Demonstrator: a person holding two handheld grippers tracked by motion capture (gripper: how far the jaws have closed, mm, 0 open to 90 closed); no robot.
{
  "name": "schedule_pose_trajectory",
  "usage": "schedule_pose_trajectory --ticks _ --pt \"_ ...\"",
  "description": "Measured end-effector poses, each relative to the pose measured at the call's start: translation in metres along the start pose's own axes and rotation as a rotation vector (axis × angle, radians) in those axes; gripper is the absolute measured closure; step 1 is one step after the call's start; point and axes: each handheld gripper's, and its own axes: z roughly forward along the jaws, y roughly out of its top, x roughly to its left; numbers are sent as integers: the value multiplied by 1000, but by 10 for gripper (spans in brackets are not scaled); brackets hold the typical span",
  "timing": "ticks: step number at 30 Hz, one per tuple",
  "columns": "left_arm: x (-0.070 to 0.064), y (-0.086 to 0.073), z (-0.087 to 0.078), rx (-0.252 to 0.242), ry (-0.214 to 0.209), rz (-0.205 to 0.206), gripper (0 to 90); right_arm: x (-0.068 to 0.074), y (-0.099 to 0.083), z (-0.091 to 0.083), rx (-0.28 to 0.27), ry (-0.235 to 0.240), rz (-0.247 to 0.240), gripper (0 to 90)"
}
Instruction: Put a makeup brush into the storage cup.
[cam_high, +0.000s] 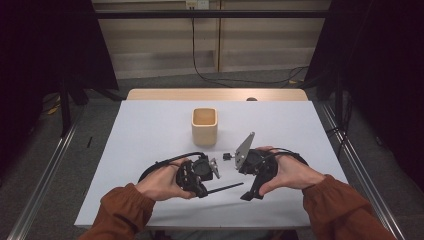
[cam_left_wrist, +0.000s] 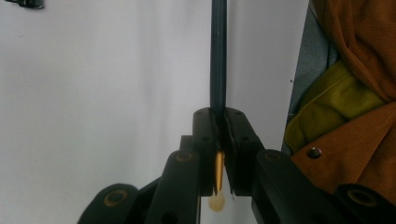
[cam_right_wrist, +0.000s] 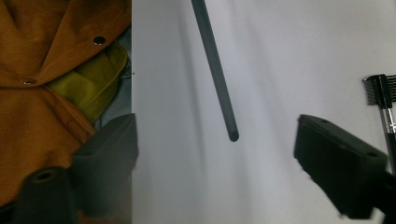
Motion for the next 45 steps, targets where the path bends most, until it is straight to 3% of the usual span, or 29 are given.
schedule_pose_trajectory --ticks 1,4,5,12,30,32,34,37,40,45 --pt "1 1 0 5 0 11 840 -3 2 2 8 16 -12 274" --pt "0 2 0 9 19 14 840 -3 4 5 32 29 -11 327" --pt "0 2 0 12 13 16 840 -5 5 9 44 46 -17 420" --pt "-2 3 1 3 8 8 840 -8 7 13 57 72 -11 585" --pt "-4 3 3 15 -8 27 839 -12 10 24 54 106 -28 752" --pt "-4 4 2 16 -7 28 839 -11 9 24 56 114 -14 766" --pt "-4 3 2 -5 -5 24 839 -11 9 25 53 115 -23 785" --pt "-4 3 2 9 -6 42 839 -10 10 26 54 119 -32 831" --pt "-5 3 4 -5 1 26 836 -10 9 26 66 128 -35 843" --pt "-3 3 4 3 -16 40 832 -8 7 27 65 138 -38 854"
